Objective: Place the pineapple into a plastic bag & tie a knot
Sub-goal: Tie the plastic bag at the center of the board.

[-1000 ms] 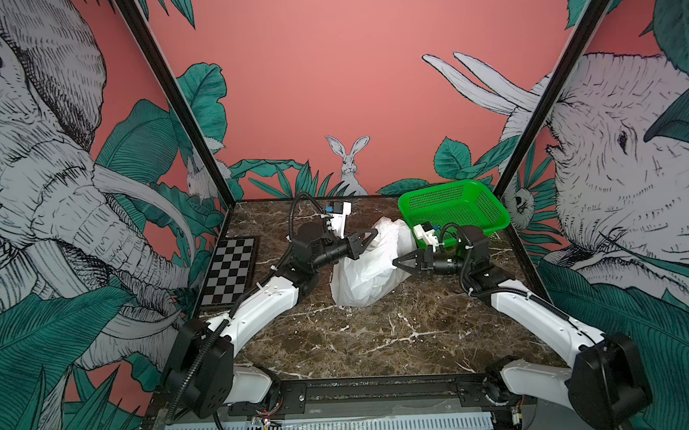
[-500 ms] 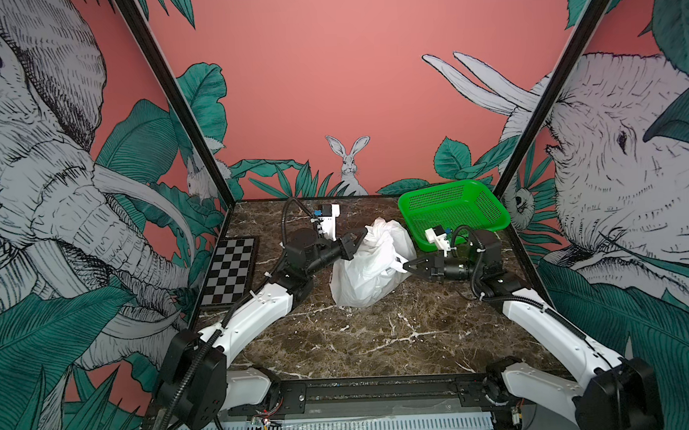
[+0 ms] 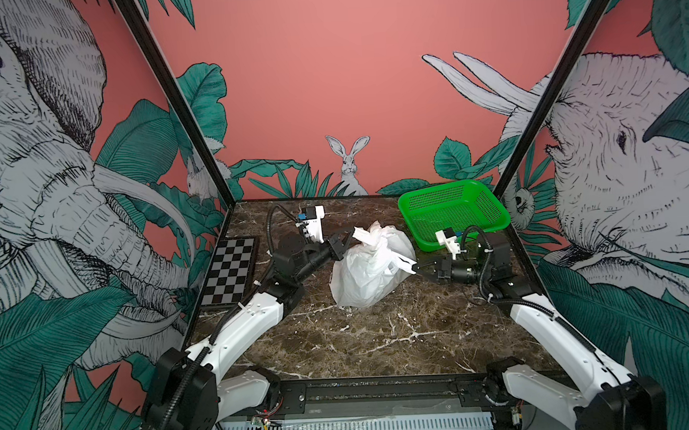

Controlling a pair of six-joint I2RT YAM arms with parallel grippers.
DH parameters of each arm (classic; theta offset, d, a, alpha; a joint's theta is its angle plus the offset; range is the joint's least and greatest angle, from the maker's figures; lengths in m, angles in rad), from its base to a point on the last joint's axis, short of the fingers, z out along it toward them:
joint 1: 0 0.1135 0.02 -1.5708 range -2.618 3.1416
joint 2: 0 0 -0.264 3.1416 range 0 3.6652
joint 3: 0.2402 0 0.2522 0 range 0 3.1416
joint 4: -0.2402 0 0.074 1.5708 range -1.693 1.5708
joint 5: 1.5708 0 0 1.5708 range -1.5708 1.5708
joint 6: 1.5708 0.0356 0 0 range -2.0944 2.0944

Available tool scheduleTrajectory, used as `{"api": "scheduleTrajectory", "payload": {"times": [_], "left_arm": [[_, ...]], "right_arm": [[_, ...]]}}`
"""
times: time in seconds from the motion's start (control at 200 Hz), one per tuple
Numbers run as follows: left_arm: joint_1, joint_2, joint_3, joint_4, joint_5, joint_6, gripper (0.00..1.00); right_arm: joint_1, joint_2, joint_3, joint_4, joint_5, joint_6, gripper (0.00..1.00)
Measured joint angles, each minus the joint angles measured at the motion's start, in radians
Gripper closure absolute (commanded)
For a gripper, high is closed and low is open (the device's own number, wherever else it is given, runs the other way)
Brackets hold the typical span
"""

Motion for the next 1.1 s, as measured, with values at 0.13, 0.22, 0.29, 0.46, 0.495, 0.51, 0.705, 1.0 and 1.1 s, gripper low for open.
{"api": "scheduleTrajectory", "payload": {"times": [0.13, 0.22, 0.29, 0.46, 0.495, 0.51, 0.705, 1.0, 1.1], "left_arm": [[0.005, -0.024, -0.003, -0.034, -0.020, 0.007, 1.00], [0.005, -0.029, -0.008, -0.049, -0.029, 0.008, 1.00], [0.006, -0.025, -0.008, -0.056, -0.019, 0.010, 1.00], [0.023, 0.042, 0.040, -0.058, 0.035, 0.011, 0.48], [0.023, 0.056, 0.046, -0.055, 0.036, 0.009, 0.43], [0.022, 0.062, 0.048, -0.055, 0.036, 0.013, 0.42], [-0.014, 0.108, 0.050, -0.050, 0.043, 0.011, 0.34], [-0.072, 0.192, 0.081, -0.007, 0.050, 0.008, 0.40], [-0.076, 0.216, 0.095, 0.009, 0.024, 0.005, 1.00]], "right_arm": [[-0.029, -0.029, -0.013, -0.043, 0.020, -0.016, 1.00], [-0.042, -0.040, -0.022, -0.048, 0.026, -0.019, 1.00], [-0.046, -0.038, -0.024, -0.047, 0.029, -0.018, 1.00], [-0.057, -0.010, -0.024, -0.043, 0.034, -0.010, 1.00], [-0.058, -0.003, -0.024, -0.043, 0.033, -0.010, 1.00], [-0.058, 0.001, -0.024, -0.043, 0.033, -0.010, 1.00], [-0.058, 0.016, -0.024, -0.042, 0.033, -0.005, 1.00], [-0.058, 0.020, -0.024, -0.034, 0.033, 0.001, 1.00], [-0.058, 0.026, -0.024, -0.034, 0.035, 0.001, 1.00]]}}
